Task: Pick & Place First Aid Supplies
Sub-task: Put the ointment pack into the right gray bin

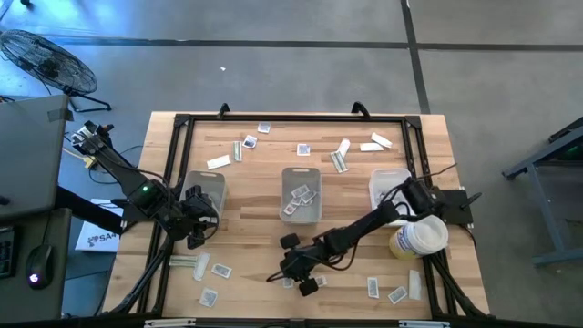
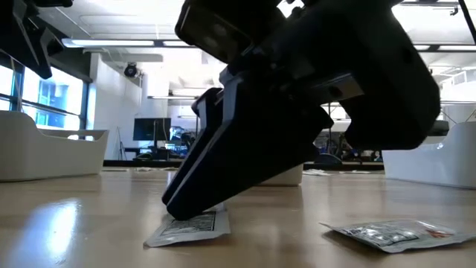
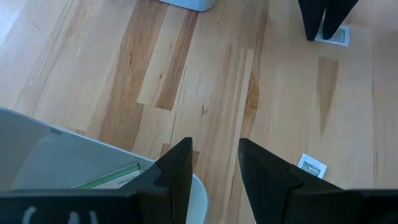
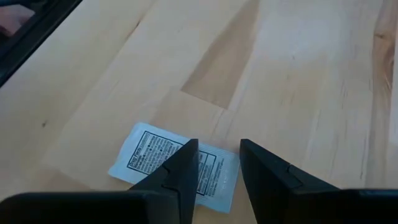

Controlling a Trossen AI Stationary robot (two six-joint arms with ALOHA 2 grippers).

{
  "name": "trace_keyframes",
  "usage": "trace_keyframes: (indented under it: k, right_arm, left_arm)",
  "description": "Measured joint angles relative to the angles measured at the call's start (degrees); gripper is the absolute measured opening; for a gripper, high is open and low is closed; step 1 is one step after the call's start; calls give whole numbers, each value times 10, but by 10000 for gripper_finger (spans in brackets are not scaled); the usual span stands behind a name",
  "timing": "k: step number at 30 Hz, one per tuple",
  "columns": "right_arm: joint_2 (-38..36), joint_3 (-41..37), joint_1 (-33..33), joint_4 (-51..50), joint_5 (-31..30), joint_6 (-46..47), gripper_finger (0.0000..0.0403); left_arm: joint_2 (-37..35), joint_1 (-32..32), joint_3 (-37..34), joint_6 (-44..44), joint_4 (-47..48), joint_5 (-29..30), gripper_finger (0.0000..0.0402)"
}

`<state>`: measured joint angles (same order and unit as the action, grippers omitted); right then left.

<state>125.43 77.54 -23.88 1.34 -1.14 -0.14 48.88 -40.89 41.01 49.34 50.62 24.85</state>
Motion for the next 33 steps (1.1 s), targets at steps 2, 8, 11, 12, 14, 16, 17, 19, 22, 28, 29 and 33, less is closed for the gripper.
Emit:
trace_keyframes:
  k: [2, 8, 11, 12, 14, 16, 17, 19, 22, 28, 29, 33]
  right_arm:
    - [0, 0, 0, -11, 3, 1, 110]
    - [0, 2, 2, -39, 9, 16, 83]
    - [0, 1, 3, -46, 11, 17, 64]
    - [0, 1, 3, -47, 11, 17, 57]
    - [0, 1, 3, -49, 11, 17, 42]
    - [0, 1, 3, -50, 9, 16, 27]
    - [1, 0, 3, -50, 8, 16, 20]
    - [1, 0, 3, -50, 8, 16, 7]
    - [-3, -1, 2, -49, 6, 16, 4]
    - [-35, -5, -7, -72, 4, 17, 32]
    - [-38, -5, -10, -70, 2, 20, 38]
    - [-48, -3, -22, -71, -25, 53, 63]
  left_arm:
    - [0, 0, 0, 0, 0, 0, 128]
    - [0, 0, 0, 0, 0, 0, 128]
    - [0, 0, 0, 0, 0, 0, 128]
    - [0, 0, 0, 0, 0, 0, 128]
    - [0, 0, 0, 0, 0, 0, 128]
    - [0, 0, 0, 0, 0, 0, 128]
    - [0, 0, 0, 0, 0, 0, 128]
    - [0, 0, 0, 0, 0, 0, 128]
    - [0, 0, 0, 0, 0, 0, 128]
    - [0, 0, 0, 0, 0, 0, 128]
    - [0, 0, 0, 0, 0, 0, 128]
    - [0, 0, 0, 0, 0, 0, 128]
